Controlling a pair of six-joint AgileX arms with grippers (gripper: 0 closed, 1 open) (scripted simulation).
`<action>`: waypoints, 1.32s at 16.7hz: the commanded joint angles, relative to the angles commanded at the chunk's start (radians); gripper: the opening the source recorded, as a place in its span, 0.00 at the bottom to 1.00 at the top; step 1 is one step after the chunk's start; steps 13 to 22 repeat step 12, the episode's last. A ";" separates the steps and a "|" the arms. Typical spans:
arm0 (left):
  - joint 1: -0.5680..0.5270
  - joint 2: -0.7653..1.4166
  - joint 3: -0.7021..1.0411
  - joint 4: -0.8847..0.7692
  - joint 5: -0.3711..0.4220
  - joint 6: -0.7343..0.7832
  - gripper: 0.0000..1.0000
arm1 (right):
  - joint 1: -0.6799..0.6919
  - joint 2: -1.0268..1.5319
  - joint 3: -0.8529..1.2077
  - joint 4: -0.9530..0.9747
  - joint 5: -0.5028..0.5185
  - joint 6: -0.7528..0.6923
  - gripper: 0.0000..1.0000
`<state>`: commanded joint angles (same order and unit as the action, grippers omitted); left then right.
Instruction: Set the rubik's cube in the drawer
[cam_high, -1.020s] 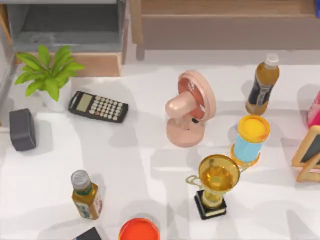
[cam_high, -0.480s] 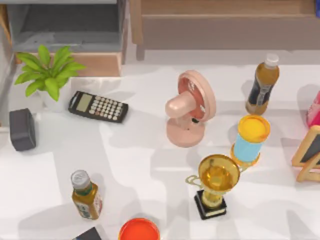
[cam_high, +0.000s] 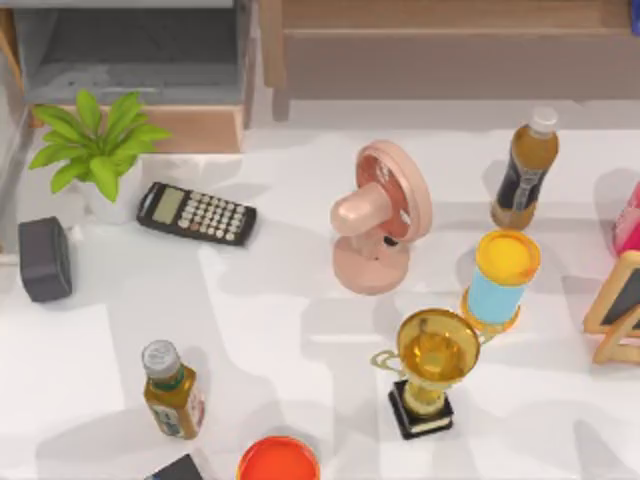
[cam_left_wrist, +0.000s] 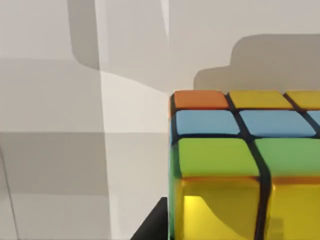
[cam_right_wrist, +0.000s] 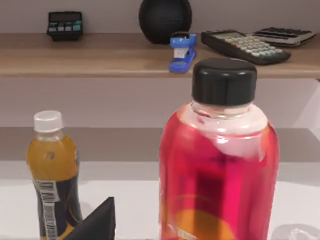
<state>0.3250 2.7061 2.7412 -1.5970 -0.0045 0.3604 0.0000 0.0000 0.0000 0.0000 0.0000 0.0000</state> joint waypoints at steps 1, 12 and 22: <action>0.000 0.000 0.000 0.000 0.000 0.000 0.60 | 0.000 0.000 0.000 0.000 0.000 0.000 1.00; 0.000 0.000 0.000 0.000 0.000 0.000 1.00 | 0.000 0.000 0.000 0.000 0.000 0.000 1.00; 0.000 0.000 0.000 0.000 0.000 0.000 1.00 | 0.000 0.000 0.000 0.000 0.000 0.000 1.00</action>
